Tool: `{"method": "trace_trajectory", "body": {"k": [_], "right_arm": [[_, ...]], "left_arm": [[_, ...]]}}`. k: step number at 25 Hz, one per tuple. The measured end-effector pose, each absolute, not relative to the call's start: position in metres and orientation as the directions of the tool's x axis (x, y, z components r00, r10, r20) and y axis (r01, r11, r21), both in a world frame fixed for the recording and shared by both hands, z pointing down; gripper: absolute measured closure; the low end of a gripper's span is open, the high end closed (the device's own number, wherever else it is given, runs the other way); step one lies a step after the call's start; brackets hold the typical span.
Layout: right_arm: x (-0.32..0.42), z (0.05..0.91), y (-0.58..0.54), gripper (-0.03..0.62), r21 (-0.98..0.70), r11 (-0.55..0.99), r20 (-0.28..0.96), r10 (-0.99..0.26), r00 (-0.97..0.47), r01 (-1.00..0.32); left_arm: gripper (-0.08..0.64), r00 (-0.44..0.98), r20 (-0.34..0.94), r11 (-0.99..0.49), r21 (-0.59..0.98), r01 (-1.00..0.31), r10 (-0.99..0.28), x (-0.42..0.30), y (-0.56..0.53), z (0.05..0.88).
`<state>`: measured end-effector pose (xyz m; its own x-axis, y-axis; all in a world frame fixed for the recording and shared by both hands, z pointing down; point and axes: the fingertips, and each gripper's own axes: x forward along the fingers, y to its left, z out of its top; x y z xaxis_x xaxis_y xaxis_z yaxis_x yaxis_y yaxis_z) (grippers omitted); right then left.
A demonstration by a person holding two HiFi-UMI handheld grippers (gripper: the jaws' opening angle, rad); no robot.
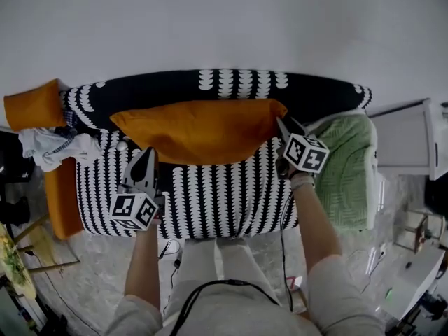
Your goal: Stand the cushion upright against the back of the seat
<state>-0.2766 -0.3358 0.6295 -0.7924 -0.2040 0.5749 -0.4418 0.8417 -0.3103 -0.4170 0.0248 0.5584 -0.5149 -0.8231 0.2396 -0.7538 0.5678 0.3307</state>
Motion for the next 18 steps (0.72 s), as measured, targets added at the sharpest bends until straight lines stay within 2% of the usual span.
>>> {"method": "trace_trajectory", "body": {"k": [6, 12, 18], "right_arm": [[-0.266, 0.619, -0.323, 0.449, -0.312, 0.874, 0.553, -0.151, -0.819, -0.372], [-0.264, 0.596, -0.29, 0.453, -0.307, 0.92, 0.512, -0.056, -0.857, -0.243], [-0.26, 0.57, -0.256, 0.516, -0.284, 0.949, 0.465, 0.011, -0.885, -0.138]], "left_arm": [[0.536, -0.496, 0.242, 0.552, 0.337, -0.763, -0.834, -0.405, 0.02, 0.554], [0.537, -0.483, 0.246, 0.541, 0.333, -0.772, -0.841, -0.393, 0.017, 0.547], [0.535, -0.474, 0.225, 0.524, 0.318, -0.79, -0.851, -0.384, 0.014, 0.537]]}}
